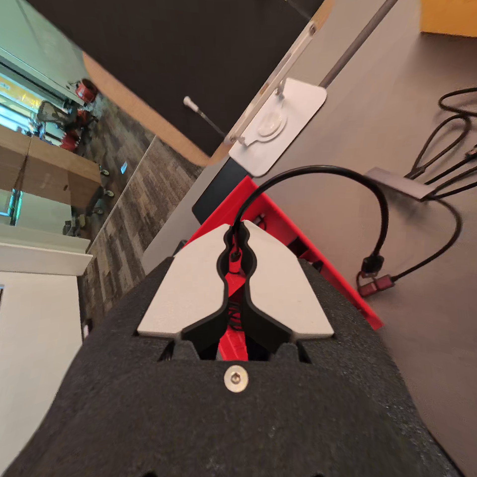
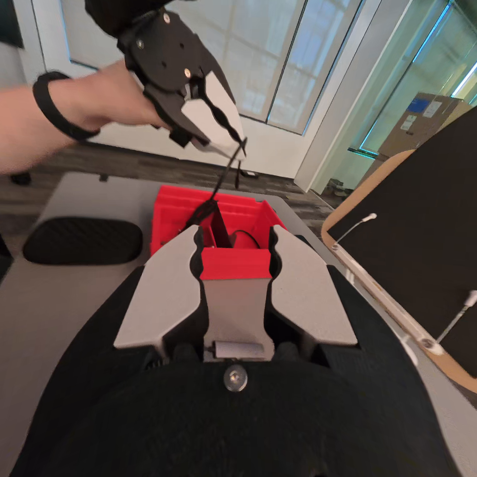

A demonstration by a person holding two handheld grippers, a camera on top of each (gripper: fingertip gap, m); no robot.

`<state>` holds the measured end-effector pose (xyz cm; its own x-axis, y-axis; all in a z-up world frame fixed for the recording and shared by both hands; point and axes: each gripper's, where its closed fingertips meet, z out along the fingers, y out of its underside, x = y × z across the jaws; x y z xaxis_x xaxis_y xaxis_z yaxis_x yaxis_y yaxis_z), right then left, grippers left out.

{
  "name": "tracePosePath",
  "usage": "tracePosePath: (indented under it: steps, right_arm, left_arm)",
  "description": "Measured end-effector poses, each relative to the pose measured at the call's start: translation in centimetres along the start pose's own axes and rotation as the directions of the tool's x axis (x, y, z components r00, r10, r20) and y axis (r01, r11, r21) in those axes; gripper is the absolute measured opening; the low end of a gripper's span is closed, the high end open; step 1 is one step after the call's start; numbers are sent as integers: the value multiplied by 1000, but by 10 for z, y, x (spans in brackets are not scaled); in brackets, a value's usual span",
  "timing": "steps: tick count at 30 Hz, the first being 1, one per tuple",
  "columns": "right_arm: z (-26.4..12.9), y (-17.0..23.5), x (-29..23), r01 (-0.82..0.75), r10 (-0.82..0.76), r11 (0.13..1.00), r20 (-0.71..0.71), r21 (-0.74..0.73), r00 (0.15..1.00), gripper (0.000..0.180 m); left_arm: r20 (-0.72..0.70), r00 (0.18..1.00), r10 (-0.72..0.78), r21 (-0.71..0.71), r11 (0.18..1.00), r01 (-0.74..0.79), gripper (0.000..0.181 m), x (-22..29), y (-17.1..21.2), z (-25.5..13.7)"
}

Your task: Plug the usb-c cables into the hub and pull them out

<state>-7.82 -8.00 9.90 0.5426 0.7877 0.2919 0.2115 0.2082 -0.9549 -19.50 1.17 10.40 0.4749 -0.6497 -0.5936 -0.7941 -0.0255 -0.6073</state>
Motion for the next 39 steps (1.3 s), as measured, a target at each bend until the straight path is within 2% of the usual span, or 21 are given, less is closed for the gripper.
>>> tracePosePath:
  steps: [4,7,8,9,13,15,18,20,23,27,31,34,37,39]
  right_arm:
    - [9,4,-11,-59,59,998,22,-11,998,52]
    - [11,21,-3,-107,107,989,-13,-106,994,47]
    - [9,30,-4,-102,106,982,18,-156,994,12]
    - [7,34,-6,-97,110,978,64,-184,992,0]
    - [-10,32,3,-160,190,963,123,-219,974,1]
    - [-21,22,10,-181,208,964,126,-195,970,1]
    - [-37,8,16,-212,235,964,138,-161,962,1]
    - [-45,-1,18,-233,253,963,154,-138,955,1]
    - [-57,-14,17,-282,296,954,188,-99,936,0]
    - [-65,-24,16,-288,298,954,192,-80,935,1]
    - [-69,-30,11,-287,295,956,214,-66,931,1]
    - [-72,-32,11,-290,296,955,224,-62,928,1]
    - [-73,-32,12,-291,298,955,226,-61,928,1]
    - [-76,-35,12,-292,297,955,229,-54,927,1]
  left_arm:
    - [-66,998,18,13,1000,-17,3,46,-30,6]
    - [-130,991,16,54,999,-9,3,74,-51,12]
    - [-163,987,11,66,998,-1,3,82,-56,13]
    - [-202,979,7,71,997,7,3,90,-60,15]
    - [-392,917,-71,115,985,125,4,112,-63,14]
    - [-467,871,-151,139,961,241,21,114,-58,11]
    - [-573,792,-211,198,902,383,38,124,-48,4]
    - [-632,747,-204,257,855,451,45,135,-46,0]
    - [-748,646,-153,322,768,554,45,158,-54,-12]
    - [-838,538,-95,328,701,634,41,192,-65,-16]
    - [-843,529,-102,328,682,654,39,211,-69,-3]
    - [-872,480,-100,308,651,694,35,218,-77,1]
    - [-839,513,-182,284,658,697,32,213,-78,20]
    - [-845,500,-191,270,654,707,32,212,-76,20]
